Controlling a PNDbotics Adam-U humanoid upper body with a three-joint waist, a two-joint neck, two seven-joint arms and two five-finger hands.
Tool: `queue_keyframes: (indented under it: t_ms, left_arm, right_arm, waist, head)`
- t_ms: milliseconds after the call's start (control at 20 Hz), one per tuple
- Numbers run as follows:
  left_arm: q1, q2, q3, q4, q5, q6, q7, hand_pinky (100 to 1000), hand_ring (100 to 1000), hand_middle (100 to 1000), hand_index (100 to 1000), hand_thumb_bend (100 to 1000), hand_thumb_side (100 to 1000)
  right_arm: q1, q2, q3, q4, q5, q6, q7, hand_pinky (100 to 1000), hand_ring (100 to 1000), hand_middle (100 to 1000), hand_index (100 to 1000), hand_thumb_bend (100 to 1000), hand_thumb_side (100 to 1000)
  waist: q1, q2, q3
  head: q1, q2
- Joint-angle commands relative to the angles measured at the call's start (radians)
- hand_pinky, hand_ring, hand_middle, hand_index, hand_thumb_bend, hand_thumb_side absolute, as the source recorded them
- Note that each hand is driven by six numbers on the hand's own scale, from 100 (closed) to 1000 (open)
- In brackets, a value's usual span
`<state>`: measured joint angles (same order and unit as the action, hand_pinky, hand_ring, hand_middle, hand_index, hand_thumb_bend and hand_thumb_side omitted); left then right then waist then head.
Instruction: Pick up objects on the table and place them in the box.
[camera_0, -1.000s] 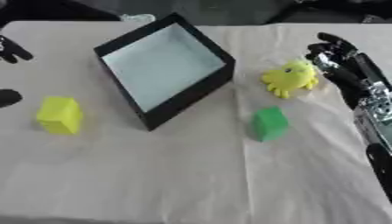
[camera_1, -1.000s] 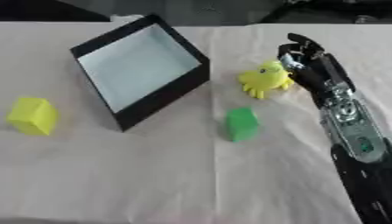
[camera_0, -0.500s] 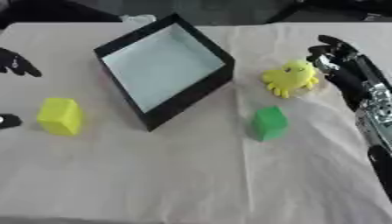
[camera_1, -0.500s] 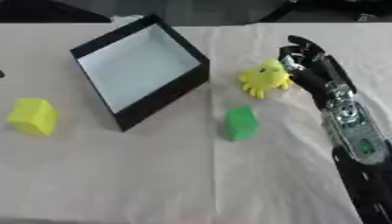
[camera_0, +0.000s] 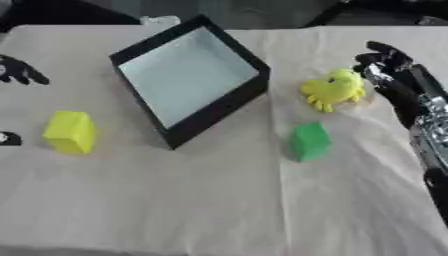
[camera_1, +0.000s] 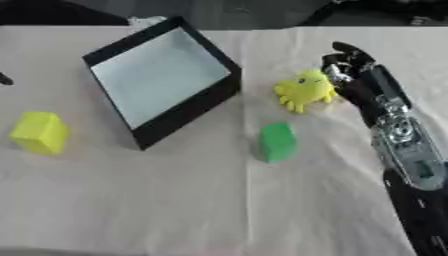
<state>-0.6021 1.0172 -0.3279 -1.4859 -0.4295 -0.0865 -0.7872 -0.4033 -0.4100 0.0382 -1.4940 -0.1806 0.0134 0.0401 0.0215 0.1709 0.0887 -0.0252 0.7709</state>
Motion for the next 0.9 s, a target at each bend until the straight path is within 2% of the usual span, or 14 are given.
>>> queue_keyframes:
  t_ms: [50,400,900]
  left_arm:
    - [-0.033,-0.005,-0.004,0.057,-0.013,-0.030,0.000,896,900,891,949,554,265]
    - [-0.061,-0.041,-0.007,0.132,0.006,-0.074,-0.022,893,890,884,938,548,314]
    - [-0.098,-0.082,-0.037,0.147,0.038,-0.093,-0.091,894,889,884,931,534,337]
  right_arm:
    - [-0.009,-0.015,-0.003,-0.007,0.004,-0.002,0.003,896,774,742,899,121,413]
    - [-0.008,-0.011,-0.004,-0.006,0.004,-0.001,0.003,896,775,742,899,117,416]
    - [-0.007,-0.006,-0.005,-0.003,0.005,-0.001,0.002,897,775,743,899,109,424]
  waist:
    - [0.000,-0.014,-0.001]
    - [0.000,-0.013,-0.002]
    - [-0.001,-0.010,-0.006]
  head:
    - [0.005,-0.001]
    - [0.006,-0.001]
    - [0.008,-0.001]
